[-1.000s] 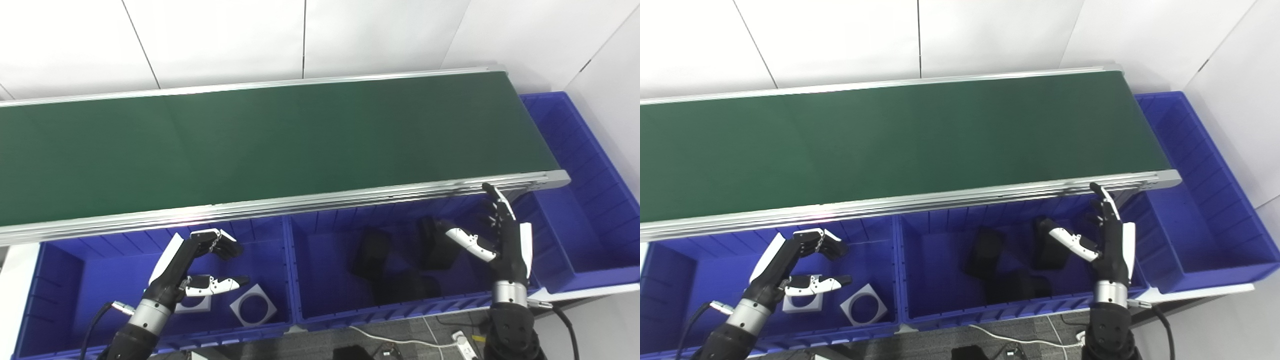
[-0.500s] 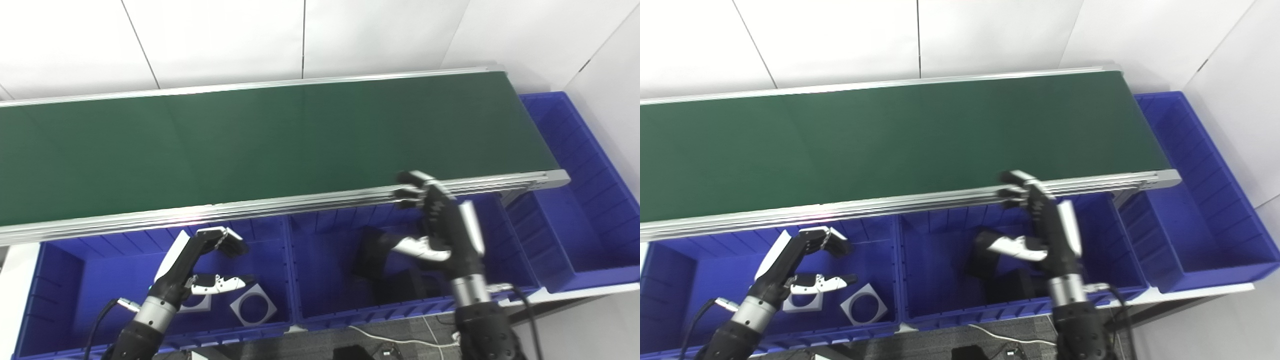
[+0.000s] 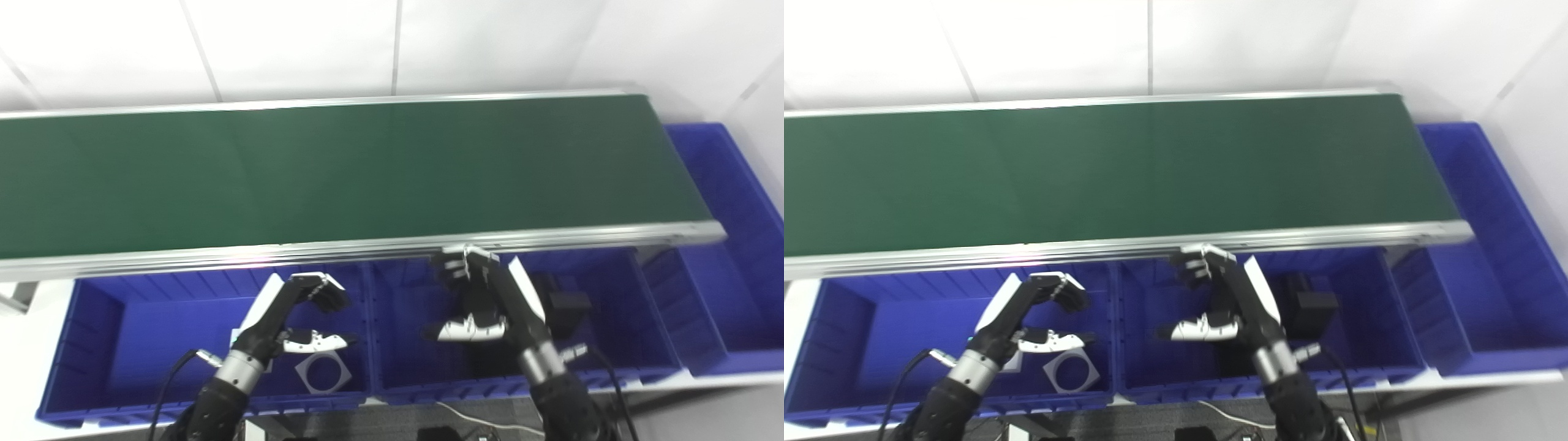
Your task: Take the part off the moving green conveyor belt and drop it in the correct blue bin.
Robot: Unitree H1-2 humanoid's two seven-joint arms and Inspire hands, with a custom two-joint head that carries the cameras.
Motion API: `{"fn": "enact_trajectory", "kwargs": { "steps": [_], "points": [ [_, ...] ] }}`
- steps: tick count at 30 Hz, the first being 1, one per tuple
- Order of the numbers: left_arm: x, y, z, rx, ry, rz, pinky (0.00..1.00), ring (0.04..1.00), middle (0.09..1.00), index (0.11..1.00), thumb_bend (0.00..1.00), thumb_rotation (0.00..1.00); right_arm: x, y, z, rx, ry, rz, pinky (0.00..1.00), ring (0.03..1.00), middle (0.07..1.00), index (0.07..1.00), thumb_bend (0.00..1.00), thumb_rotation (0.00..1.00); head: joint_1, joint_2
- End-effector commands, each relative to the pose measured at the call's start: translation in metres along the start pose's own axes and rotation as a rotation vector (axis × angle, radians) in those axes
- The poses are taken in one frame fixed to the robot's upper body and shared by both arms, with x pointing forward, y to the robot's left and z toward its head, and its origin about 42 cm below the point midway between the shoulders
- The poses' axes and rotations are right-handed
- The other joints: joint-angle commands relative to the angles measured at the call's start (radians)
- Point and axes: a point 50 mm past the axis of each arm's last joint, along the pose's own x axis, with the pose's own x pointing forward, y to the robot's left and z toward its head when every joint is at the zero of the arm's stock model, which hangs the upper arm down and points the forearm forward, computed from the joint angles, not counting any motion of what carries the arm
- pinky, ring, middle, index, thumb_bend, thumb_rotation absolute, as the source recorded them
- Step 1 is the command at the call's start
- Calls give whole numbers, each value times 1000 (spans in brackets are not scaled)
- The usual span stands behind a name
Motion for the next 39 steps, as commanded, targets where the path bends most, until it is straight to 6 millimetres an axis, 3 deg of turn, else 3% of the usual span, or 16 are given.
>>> {"fn": "enact_trajectory", "kwargs": {
  "steps": [1,4,5,7,9,17,27,31,36,39],
  "points": [
    [6,0,7,6,-33,29,483,523,550,493,521,52,7,8,4,-19,-45,-9,477,566,639,601,857,51,0,1],
    [7,-4,10,4,-33,31,496,528,550,493,521,54,7,13,-5,-12,-26,-6,465,547,613,579,829,20,63,2],
    [7,-5,11,4,-33,30,499,527,548,493,521,53,7,15,-8,-7,-20,-6,465,541,602,527,647,84,81,2],
    [8,-7,11,7,-35,29,501,526,548,493,521,55,7,19,-13,-1,-11,-9,443,517,572,494,537,120,84,2],
    [7,-8,13,7,-34,29,495,523,547,493,521,55,5,21,-16,3,-7,-7,434,510,566,490,526,122,114,4],
    [5,-7,14,11,-31,32,485,514,538,493,521,54,2,23,-21,17,15,-20,416,497,550,487,518,123,119,10],
    [0,-3,12,11,-20,29,481,515,541,493,521,54,3,30,-20,18,1,-12,413,495,555,488,520,126,83,4],
    [-2,-1,10,23,-22,28,474,516,540,493,521,54,4,34,-18,15,4,-10,410,496,560,488,519,126,60,-5],
    [-9,5,4,18,-9,24,475,520,542,493,521,53,6,47,-17,23,2,-16,411,496,559,489,519,125,-39,-39],
    [-15,13,-2,29,-1,22,479,528,545,493,521,53,10,59,-18,20,-6,-12,405,490,559,489,519,124,-181,-65]
  ]
}}
